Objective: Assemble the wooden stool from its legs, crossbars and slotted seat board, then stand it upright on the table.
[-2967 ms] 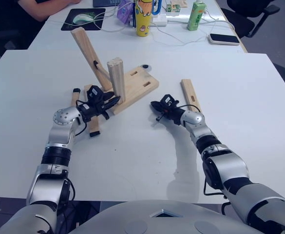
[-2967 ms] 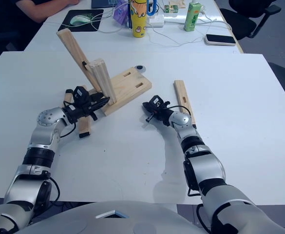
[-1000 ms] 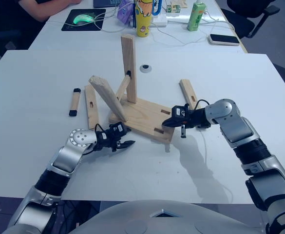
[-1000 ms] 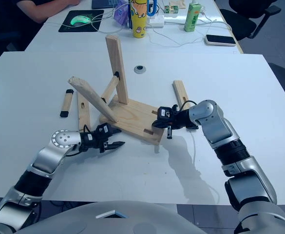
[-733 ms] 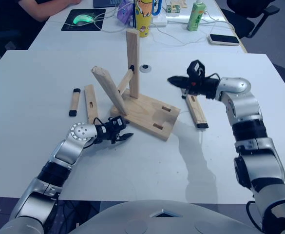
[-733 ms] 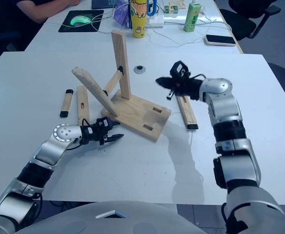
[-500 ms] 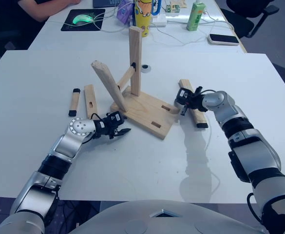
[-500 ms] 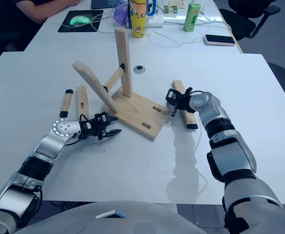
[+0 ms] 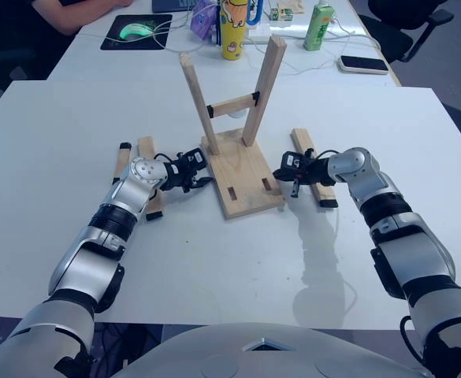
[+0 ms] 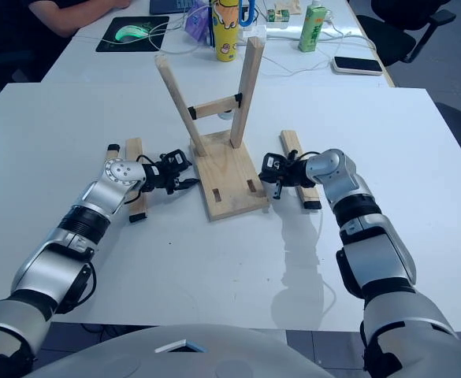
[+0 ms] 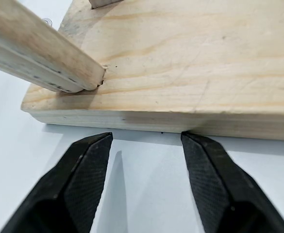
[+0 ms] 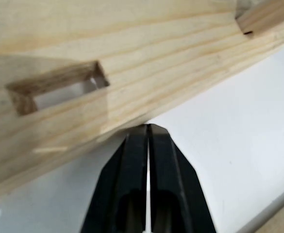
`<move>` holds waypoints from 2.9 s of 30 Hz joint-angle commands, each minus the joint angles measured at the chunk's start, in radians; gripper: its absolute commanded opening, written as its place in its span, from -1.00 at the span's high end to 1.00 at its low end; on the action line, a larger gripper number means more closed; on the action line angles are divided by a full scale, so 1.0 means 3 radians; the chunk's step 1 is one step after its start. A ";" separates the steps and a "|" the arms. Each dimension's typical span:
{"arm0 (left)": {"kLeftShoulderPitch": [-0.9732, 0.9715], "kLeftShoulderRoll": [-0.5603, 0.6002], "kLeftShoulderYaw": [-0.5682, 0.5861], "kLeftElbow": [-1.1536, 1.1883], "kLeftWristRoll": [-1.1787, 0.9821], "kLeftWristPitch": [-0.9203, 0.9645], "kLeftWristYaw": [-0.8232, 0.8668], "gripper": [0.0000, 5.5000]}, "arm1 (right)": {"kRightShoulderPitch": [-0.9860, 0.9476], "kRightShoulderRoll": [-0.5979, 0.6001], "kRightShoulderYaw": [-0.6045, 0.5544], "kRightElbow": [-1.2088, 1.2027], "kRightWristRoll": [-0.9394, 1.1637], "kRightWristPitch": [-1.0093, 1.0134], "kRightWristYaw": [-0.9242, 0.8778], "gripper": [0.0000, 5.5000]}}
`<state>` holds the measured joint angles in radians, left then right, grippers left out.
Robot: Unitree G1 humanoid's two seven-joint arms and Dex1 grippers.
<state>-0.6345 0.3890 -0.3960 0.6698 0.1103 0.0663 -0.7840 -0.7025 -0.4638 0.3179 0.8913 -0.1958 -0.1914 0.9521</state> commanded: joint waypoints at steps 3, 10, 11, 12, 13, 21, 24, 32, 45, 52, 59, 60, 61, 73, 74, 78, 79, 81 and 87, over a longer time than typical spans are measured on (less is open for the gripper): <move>0.0229 -0.0029 0.0026 0.0193 0.0112 -0.0064 0.0092 0.04 | 0.0630 0.0121 -0.0072 -0.0681 0.0203 0.0423 -0.0036 1.00; 0.0257 -0.0029 0.0210 0.0122 0.0066 -0.0147 0.0254 0.04 | 0.0871 0.0154 -0.0049 -0.1166 0.0263 0.0738 -0.0180 1.00; 0.0298 -0.0012 0.0241 0.0052 0.0057 -0.0127 0.0272 0.04 | 0.0885 0.0158 -0.0052 -0.1175 0.0245 0.0734 -0.0234 1.00; 0.0360 0.0021 0.0301 -0.0060 0.0037 -0.0109 0.0318 0.04 | 0.0892 0.0140 -0.0044 -0.1184 0.0200 0.0712 -0.0298 1.00; 0.0441 0.0057 0.0399 -0.0207 -0.0015 -0.0084 0.0371 0.04 | 0.0900 0.0112 -0.0048 -0.1201 0.0162 0.0696 -0.0370 1.00; 0.1527 -0.0079 0.2044 -0.1886 -0.0907 0.0002 0.1476 -0.27 | 0.1159 0.0053 -0.0630 -0.1987 0.0702 0.0963 -0.0594 1.00; 0.1652 -0.0147 0.2364 -0.1803 -0.1205 0.0221 0.1618 -0.45 | 0.1233 0.0218 -0.0885 -0.2183 0.0974 0.1077 -0.0793 1.00; 0.1476 -0.0149 0.2405 -0.1574 -0.1369 0.0411 0.1642 -0.87 | 0.1318 0.0773 -0.1173 -0.2704 0.1213 0.1986 -0.1816 1.00; 0.1304 -0.0085 0.2214 -0.0771 -0.1044 0.0312 0.1670 -0.89 | 0.1579 0.1035 -0.1188 -0.2907 0.1740 0.1874 -0.1590 0.29; 0.1208 0.0036 0.2040 -0.0466 -0.0828 0.0451 0.1643 -0.80 | 0.1548 0.1056 -0.1099 -0.2887 0.1678 0.1819 -0.1641 0.28; 0.1250 0.0072 0.1986 -0.0516 -0.0864 0.0918 0.1578 -0.37 | 0.1501 0.1068 -0.1153 -0.2858 0.1711 0.1889 -0.1740 0.28; 0.1257 0.0067 0.1982 -0.0554 -0.0888 0.1003 0.1556 -0.29 | 0.1489 0.1063 -0.1151 -0.2859 0.1685 0.1886 -0.1773 0.28; 0.1266 0.0060 0.1977 -0.0600 -0.0920 0.1089 0.1520 -0.24 | 0.1474 0.1049 -0.1139 -0.2860 0.1656 0.1893 -0.1797 0.28; 0.1255 0.0146 0.2078 -0.0503 -0.0949 0.1089 0.1554 0.44 | 0.1497 0.1039 -0.1116 -0.2924 0.1704 0.1992 -0.1755 0.28; 0.1241 0.0143 0.2083 -0.0477 -0.0945 0.1037 0.1555 0.48 | 0.1507 0.1040 -0.1113 -0.2927 0.1710 0.2006 -0.1746 0.28; 0.1246 0.0044 0.2231 -0.0670 -0.1109 0.0714 0.1523 0.52 | 0.1554 0.1008 -0.1048 -0.2953 0.1715 0.2054 -0.1625 0.28; 0.1247 0.0009 0.2291 -0.0764 -0.1167 0.0579 0.1520 0.52 | 0.1580 0.1008 -0.1032 -0.2979 0.1740 0.2084 -0.1593 0.28; 0.1293 -0.0061 0.2387 -0.1079 -0.1255 0.0246 0.1514 0.52 | 0.1650 0.1021 -0.1005 -0.3050 0.1815 0.2156 -0.1538 0.28; 0.1980 -0.0010 0.2123 -0.2143 -0.1253 -0.0462 0.0924 0.52 | 0.1719 0.1138 -0.1227 -0.3224 0.2420 0.2464 -0.1341 -0.04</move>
<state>-0.1355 0.3654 0.2817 0.0937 -0.2905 -0.0251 -0.4407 -0.1783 -0.1393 -0.0057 -0.0513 0.4439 0.4812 0.5406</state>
